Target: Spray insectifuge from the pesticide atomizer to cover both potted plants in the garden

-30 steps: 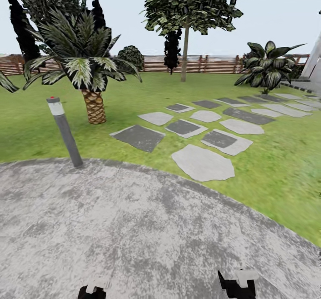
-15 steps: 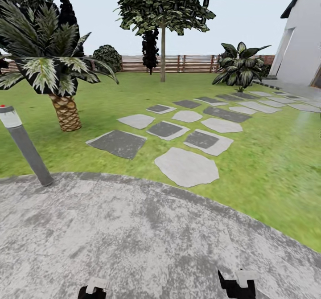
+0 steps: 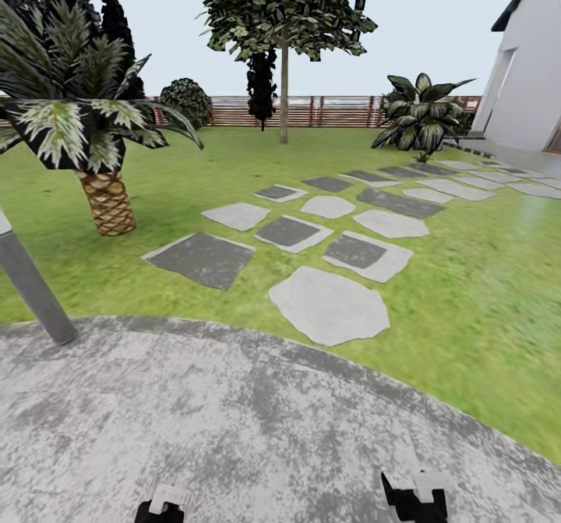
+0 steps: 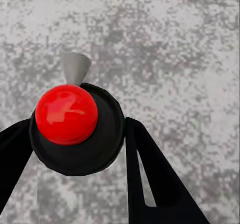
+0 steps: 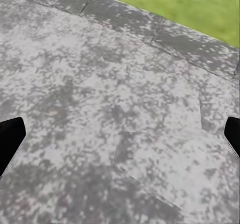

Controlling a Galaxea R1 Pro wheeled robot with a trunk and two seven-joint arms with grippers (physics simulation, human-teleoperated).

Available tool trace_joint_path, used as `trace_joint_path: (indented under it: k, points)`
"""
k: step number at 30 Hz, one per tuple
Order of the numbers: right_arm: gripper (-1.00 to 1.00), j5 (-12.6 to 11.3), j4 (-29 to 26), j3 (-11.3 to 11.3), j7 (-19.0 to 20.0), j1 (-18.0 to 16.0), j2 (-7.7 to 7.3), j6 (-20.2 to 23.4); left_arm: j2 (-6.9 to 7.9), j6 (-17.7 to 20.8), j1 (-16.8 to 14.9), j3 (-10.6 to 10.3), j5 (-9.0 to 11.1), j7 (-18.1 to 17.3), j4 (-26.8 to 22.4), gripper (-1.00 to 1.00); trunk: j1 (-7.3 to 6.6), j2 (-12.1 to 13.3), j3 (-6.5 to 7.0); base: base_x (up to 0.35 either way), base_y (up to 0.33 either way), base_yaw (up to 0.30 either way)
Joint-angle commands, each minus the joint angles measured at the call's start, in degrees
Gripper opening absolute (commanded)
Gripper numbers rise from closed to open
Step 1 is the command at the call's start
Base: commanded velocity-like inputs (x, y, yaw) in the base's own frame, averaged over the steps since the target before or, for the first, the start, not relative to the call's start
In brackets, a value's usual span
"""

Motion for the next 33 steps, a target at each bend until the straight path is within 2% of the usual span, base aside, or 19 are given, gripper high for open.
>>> trace_joint_path:
  k: [1, 24, 28, 33]
  points:
    - [1.0, -0.6, 0.05, 0.11, 0.51, -0.03, -0.01, -0.16, 0.0, -0.19, -0.03, 0.5, -0.53, -0.19, 0.03, -1.0, 0.02, -0.02, -0.05, 0.338, 0.0, -0.049]
    - [1.0, -0.6, 0.14, 0.08, 0.5, -0.03, 0.0, -0.16, 0.09, -0.19, -0.03, 0.59, -0.48, -0.11, 0.03, -1.0, 0.02, -0.02, -0.05, 0.338, 0.0, -0.254]
    - [1.0, -0.6, 0.14, 0.11, 0.5, -0.01, 0.02, -0.16, 1.0, -0.25, -0.03, 0.59, 3.38, -0.1, 0.03, -1.0, 0.02, -0.02, -0.05, 0.338, 0.0, -0.267]
    - [1.0, -0.54, 0.14, 0.11, 0.5, -0.01, 0.07, -0.16, 1.39, -0.28, -0.03, 0.42, 4.6, -0.17, 0.03, -1.0, 0.02, -0.02, -0.05, 0.338, 0.0, -0.267]
